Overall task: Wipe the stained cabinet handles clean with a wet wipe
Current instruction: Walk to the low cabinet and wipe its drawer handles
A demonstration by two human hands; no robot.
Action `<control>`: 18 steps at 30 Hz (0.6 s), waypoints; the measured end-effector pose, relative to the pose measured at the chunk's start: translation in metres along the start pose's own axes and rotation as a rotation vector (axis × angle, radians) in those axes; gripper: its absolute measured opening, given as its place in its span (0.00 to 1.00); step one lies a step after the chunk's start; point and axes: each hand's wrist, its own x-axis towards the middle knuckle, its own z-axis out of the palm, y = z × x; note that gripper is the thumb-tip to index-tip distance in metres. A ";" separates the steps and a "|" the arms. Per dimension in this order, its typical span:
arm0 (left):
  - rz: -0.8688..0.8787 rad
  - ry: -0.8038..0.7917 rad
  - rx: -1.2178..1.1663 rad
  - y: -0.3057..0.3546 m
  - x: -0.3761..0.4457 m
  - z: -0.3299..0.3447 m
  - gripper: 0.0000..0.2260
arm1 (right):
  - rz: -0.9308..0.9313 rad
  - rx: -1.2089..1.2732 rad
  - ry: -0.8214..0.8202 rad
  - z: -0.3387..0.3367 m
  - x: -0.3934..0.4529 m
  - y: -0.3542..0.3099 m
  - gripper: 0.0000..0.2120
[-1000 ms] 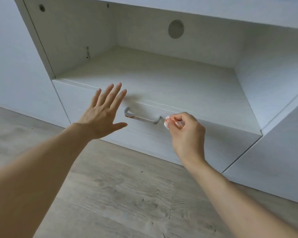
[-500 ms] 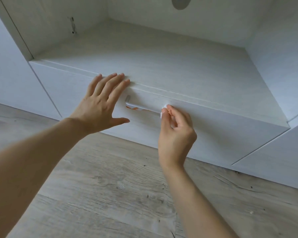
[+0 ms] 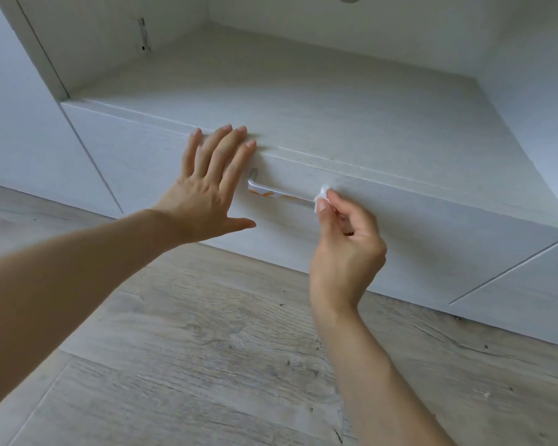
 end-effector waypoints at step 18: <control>-0.045 0.213 -0.175 0.002 0.003 0.030 0.45 | -1.110 -0.623 -0.250 -0.019 0.038 0.022 0.05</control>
